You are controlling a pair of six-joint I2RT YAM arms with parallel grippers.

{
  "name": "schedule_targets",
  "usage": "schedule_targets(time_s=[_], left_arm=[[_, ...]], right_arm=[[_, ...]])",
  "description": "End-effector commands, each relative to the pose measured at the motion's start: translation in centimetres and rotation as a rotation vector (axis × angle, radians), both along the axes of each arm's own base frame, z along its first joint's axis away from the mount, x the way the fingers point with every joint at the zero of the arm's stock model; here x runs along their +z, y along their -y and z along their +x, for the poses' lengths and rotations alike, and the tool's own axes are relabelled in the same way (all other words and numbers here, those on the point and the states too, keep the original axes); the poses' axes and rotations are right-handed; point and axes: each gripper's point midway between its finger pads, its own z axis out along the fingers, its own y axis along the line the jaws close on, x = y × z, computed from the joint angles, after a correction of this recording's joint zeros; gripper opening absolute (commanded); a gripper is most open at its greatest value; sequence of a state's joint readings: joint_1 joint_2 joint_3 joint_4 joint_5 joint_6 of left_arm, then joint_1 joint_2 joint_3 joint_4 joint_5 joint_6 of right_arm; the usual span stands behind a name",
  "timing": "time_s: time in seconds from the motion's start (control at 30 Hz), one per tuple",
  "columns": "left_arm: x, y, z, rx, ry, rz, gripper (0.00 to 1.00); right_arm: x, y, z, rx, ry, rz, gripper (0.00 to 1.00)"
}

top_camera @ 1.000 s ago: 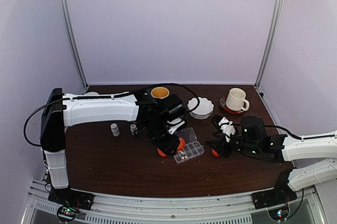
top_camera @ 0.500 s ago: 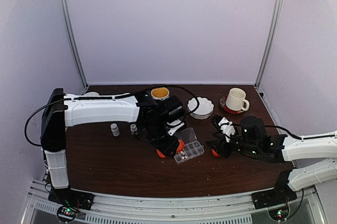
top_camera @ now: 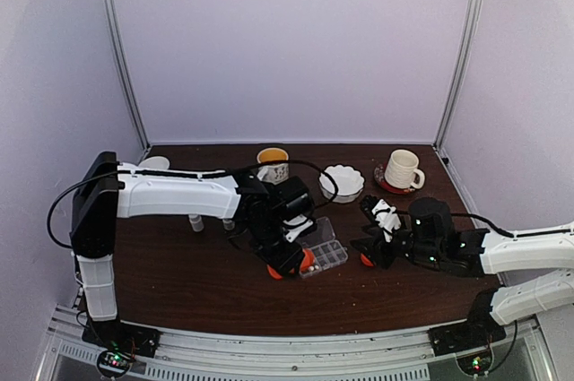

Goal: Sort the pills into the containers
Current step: Pour the pill into the compartment of the pill container.

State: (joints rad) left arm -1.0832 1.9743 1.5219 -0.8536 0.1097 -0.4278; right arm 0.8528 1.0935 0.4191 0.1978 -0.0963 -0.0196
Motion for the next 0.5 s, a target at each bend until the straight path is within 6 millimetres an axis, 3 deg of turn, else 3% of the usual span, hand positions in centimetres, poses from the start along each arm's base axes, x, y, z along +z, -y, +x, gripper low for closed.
schedule_targets(time_s=[0.0,0.17,0.37,0.47], left_arm=[[3.1,0.8,1.2,0.006,0.050,-0.043,0.00],[5.0,0.9,1.7,0.017,0.093,-0.075,0.00],[-0.9,0.5,0.0,0.012,-0.032,-0.040,0.00],[-1.2,0.1,-0.1,0.014,-0.034,-0.024,0.00]], right_arm=[[1.1,-0.3,0.4,-0.010,0.024,0.013,0.50],[1.0,-0.2,0.4,-0.011,0.023,0.012,0.50],[1.0,-0.3,0.4,-0.010,0.021,0.011,0.50],[1.0,-0.3,0.4,-0.010,0.023,0.012,0.50]])
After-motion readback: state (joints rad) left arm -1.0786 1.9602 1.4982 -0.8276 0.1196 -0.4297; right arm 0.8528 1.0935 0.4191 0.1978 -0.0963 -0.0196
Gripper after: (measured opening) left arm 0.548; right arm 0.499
